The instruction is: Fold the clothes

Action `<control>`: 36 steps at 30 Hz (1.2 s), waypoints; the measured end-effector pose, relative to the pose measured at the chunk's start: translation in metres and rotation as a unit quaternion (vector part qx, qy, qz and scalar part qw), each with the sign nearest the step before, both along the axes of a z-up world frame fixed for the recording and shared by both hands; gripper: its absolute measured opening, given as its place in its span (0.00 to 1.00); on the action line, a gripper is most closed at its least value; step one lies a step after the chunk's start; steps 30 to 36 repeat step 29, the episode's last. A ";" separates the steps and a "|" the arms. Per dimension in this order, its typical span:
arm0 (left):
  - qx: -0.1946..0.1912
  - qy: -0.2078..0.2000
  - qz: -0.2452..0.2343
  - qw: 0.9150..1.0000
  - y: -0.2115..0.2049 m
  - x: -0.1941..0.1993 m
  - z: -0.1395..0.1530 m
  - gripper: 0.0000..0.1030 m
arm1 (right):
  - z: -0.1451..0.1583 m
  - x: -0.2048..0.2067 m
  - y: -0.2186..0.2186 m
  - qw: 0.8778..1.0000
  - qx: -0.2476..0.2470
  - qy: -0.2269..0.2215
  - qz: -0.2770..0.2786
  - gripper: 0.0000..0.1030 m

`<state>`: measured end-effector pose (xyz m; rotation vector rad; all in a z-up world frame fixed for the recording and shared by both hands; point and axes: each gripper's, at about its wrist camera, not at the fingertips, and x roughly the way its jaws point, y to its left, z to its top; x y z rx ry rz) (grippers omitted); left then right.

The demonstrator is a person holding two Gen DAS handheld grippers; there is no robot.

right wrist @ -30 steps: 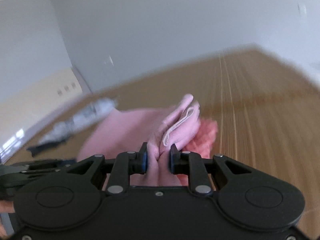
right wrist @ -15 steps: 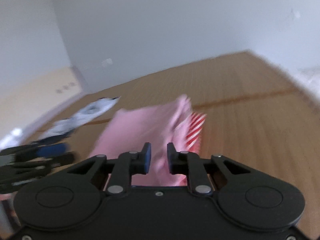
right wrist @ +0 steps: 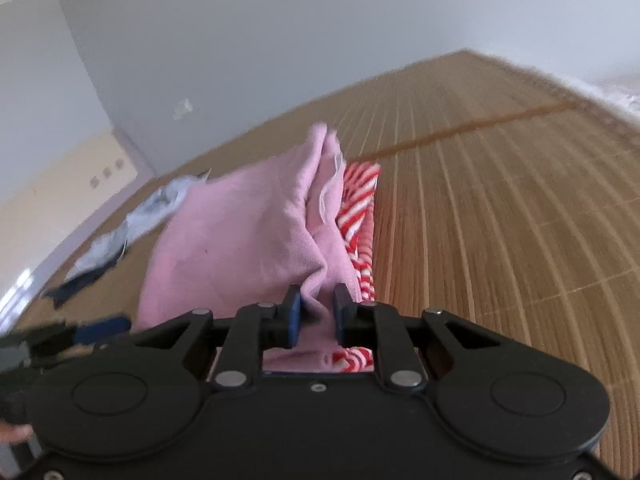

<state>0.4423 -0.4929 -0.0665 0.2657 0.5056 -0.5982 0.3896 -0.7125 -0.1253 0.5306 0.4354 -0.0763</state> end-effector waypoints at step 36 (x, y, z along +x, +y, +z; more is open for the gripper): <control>-0.016 0.038 -0.007 0.999 0.040 -0.084 0.005 0.66 | 0.009 -0.087 0.068 0.999 -0.025 -0.007 0.040 0.60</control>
